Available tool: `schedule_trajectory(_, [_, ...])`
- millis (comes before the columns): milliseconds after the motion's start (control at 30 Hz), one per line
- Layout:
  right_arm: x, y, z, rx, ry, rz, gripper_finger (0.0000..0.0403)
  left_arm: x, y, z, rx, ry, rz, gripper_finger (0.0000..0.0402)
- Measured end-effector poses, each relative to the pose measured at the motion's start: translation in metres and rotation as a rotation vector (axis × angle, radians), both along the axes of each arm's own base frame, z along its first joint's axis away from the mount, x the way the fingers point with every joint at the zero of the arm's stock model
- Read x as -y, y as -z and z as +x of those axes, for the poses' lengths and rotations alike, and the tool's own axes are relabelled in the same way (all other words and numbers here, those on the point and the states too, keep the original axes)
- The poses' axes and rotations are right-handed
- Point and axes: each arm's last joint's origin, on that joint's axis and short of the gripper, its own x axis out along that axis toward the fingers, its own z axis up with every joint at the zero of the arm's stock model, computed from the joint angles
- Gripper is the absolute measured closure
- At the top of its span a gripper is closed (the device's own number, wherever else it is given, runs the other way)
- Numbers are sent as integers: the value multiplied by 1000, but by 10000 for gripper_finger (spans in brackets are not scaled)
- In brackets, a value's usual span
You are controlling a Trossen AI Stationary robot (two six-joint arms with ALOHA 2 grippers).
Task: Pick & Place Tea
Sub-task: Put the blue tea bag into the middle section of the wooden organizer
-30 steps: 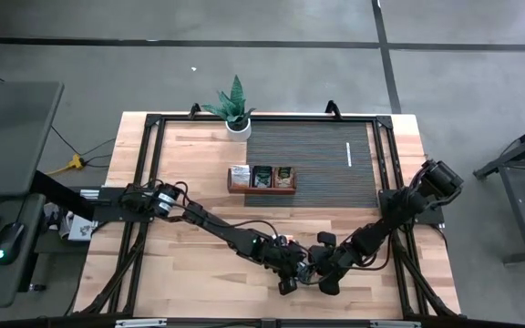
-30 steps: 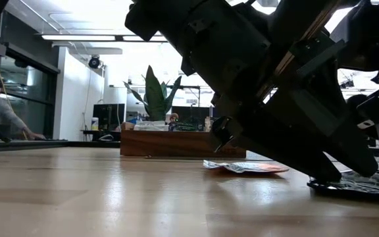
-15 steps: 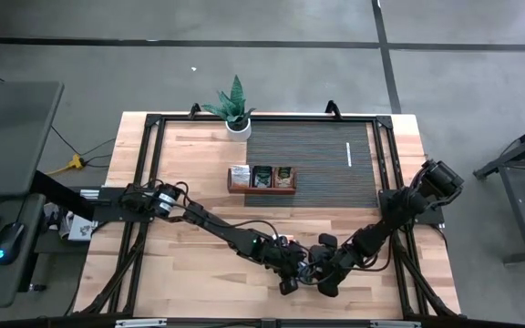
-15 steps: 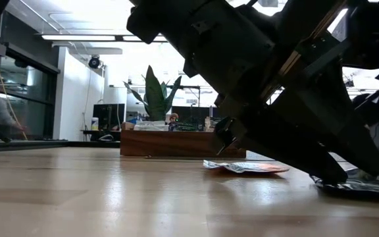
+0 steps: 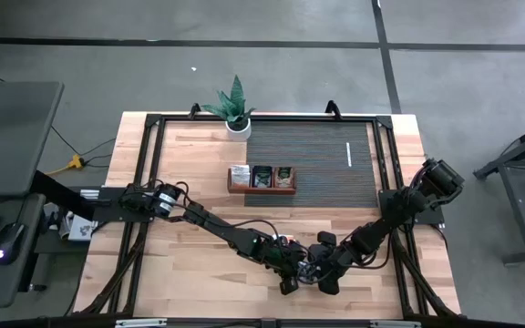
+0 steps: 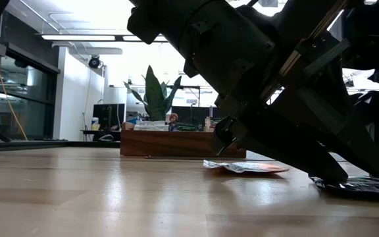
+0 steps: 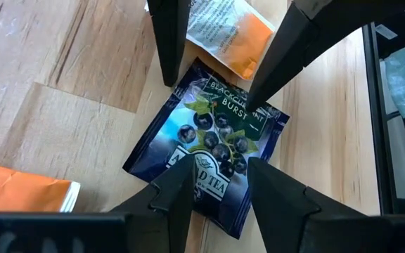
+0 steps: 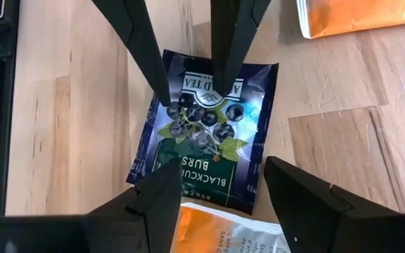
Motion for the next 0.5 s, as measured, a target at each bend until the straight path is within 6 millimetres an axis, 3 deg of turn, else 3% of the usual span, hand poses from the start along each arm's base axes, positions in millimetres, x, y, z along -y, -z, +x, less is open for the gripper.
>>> schedule_trajectory(500, [-13, 3, -12, -14, 71, 1, 198, 0, 0, 1, 14, -35, -7, 266])
